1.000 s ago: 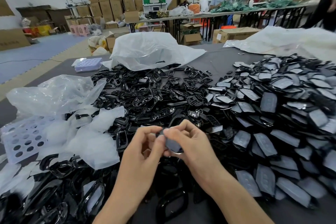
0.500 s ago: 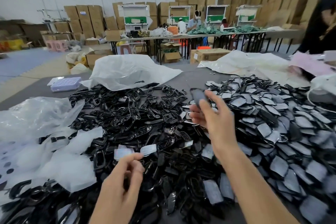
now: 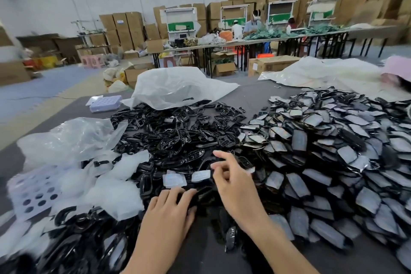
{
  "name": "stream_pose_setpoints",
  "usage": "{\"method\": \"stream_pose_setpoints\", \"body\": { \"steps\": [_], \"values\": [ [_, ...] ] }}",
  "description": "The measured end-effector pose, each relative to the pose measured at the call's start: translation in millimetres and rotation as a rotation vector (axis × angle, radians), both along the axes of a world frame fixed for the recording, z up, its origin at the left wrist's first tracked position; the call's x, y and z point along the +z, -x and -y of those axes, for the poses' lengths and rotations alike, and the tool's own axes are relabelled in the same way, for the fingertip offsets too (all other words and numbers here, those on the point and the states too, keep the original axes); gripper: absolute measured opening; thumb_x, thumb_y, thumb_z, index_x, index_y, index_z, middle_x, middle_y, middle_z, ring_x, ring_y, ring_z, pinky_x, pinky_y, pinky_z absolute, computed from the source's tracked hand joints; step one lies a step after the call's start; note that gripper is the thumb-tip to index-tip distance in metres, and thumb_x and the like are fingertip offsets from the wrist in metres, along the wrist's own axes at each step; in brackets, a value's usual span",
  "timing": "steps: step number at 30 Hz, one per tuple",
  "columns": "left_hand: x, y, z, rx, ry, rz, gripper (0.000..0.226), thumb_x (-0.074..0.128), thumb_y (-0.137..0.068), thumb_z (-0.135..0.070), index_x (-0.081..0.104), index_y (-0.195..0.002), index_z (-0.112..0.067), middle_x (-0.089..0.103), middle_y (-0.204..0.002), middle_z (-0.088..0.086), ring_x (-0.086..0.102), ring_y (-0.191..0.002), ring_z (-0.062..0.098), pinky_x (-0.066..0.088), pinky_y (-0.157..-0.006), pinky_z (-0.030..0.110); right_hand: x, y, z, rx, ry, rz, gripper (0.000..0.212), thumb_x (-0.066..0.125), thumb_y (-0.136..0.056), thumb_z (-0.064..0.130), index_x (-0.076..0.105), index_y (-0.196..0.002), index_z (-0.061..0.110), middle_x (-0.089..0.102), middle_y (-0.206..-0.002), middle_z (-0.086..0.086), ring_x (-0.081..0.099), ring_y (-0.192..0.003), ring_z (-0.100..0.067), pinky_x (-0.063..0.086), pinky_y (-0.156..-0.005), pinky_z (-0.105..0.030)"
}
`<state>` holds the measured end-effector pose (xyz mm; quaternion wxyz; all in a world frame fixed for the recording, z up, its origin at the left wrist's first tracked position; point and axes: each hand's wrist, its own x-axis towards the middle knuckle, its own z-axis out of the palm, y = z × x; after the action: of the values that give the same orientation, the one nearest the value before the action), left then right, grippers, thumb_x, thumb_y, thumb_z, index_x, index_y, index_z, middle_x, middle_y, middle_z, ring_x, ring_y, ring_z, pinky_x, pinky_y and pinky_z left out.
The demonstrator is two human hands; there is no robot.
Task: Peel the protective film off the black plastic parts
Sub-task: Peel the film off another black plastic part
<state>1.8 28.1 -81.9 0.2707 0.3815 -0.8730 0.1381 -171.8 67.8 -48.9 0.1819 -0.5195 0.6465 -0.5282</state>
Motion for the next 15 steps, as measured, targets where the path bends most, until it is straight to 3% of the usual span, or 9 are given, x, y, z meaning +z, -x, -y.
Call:
{"method": "stream_pose_setpoints", "body": {
  "steps": [2, 4, 8, 11, 15],
  "values": [
    [7, 1, 9, 0.017, -0.064, -0.064, 0.026, 0.077, -0.081, -0.027, 0.073, -0.106, -0.024, 0.069, -0.090, -0.009, 0.067, -0.078, 0.017, 0.053, -0.060, 0.028, -11, -11, 5, 0.058, -0.075, -0.118, 0.036, 0.049, -0.102, 0.022, 0.056, -0.134, 0.036, 0.063, -0.114, 0.020, 0.058, -0.102, 0.002, 0.044, -0.089, -0.013],
    [11, 0, 15, 0.027, -0.169, -0.147, 0.032, 0.081, -0.078, -0.027, 0.070, -0.108, -0.028, 0.069, -0.092, -0.016, 0.066, -0.081, 0.010, 0.050, -0.056, 0.023, -18, -15, 10, 0.076, -0.108, -0.238, 0.034, 0.044, -0.105, 0.026, 0.058, -0.135, 0.033, 0.061, -0.124, 0.018, 0.051, -0.114, 0.001, 0.035, -0.092, -0.004],
    [13, -3, 21, 0.053, -0.294, -0.303, 0.021, 0.056, -0.091, -0.048, 0.062, -0.107, -0.036, 0.066, -0.082, -0.016, 0.066, -0.080, 0.007, 0.054, -0.059, 0.029, -23, -12, 15, 0.097, -0.093, -0.288, 0.028, 0.043, -0.106, 0.037, 0.063, -0.125, 0.036, 0.062, -0.116, 0.024, 0.049, -0.108, 0.003, 0.032, -0.089, -0.001],
    [10, -6, 25, 0.033, -0.392, -0.408, 0.039, 0.037, -0.088, -0.065, 0.060, -0.105, -0.038, 0.069, -0.086, -0.017, 0.065, -0.084, 0.005, 0.054, -0.071, 0.030, -29, -13, 16, 0.147, -0.078, -0.366, 0.018, 0.052, -0.103, 0.037, 0.066, -0.113, 0.036, 0.059, -0.108, 0.032, 0.049, -0.101, 0.002, 0.036, -0.087, -0.006],
    [10, -7, 25, -0.001, -0.316, -0.435, 0.041, 0.042, -0.091, -0.059, 0.068, -0.093, -0.027, 0.056, -0.099, -0.021, 0.057, -0.086, 0.003, 0.043, -0.069, 0.016, -29, -13, 18, 0.122, -0.068, -0.293, 0.024, 0.050, -0.102, 0.043, 0.063, -0.121, 0.041, 0.061, -0.113, 0.031, 0.051, -0.108, 0.006, 0.039, -0.090, -0.007]
  ]
}}
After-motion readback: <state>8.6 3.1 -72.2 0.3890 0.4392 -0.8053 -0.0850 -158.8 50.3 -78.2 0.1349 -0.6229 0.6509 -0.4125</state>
